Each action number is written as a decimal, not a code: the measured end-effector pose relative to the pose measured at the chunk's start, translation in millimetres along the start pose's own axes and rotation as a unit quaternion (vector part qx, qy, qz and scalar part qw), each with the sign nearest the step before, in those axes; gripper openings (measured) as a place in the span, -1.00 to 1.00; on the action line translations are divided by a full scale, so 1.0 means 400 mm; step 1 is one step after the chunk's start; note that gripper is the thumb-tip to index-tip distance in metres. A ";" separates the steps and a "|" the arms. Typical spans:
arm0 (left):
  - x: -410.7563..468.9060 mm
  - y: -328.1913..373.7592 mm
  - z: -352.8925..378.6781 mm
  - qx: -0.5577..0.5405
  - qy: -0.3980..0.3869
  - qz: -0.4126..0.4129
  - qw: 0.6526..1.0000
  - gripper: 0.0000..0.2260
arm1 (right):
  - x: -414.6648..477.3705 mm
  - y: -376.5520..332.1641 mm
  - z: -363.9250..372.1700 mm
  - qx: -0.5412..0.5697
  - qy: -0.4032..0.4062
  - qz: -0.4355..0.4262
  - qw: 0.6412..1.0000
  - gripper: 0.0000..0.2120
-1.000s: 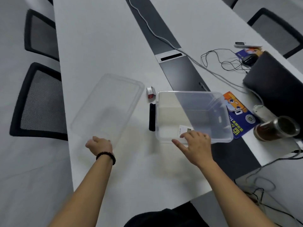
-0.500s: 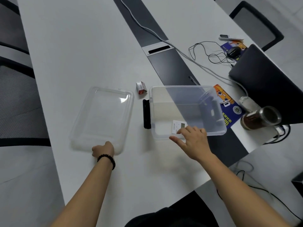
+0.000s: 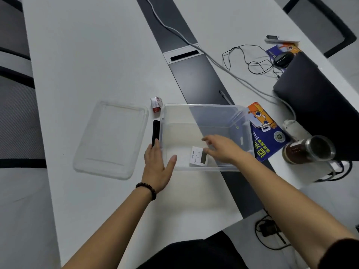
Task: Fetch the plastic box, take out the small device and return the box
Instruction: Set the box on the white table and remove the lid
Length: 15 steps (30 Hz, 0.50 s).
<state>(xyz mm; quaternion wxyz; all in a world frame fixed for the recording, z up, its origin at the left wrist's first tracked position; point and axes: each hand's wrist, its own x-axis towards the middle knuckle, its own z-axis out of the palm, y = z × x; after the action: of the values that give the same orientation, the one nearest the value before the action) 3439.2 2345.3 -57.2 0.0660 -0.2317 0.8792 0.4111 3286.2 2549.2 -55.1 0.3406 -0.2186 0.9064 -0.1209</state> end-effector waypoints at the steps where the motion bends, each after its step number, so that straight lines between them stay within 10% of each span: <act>1: -0.005 0.001 0.011 0.010 -0.003 -0.006 1.000 -0.29 | 0.018 0.002 -0.003 -0.031 -0.021 -0.023 0.999 -0.47; 7: -0.011 0.016 0.026 0.011 0.027 -0.041 0.999 -0.32 | 0.098 -0.010 0.057 -0.181 -0.086 -0.093 0.975 -0.02; 15: -0.022 0.030 0.023 0.017 0.039 -0.059 0.997 -0.29 | 0.125 0.013 0.054 -0.130 -0.105 -0.062 0.984 -0.38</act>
<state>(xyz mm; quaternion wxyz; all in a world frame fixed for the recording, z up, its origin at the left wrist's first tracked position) 3440.7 2361.9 -52.3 0.0598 -0.2975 0.8730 0.3819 3265.4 2528.1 -101.1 0.3942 -0.3281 0.8585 0.0011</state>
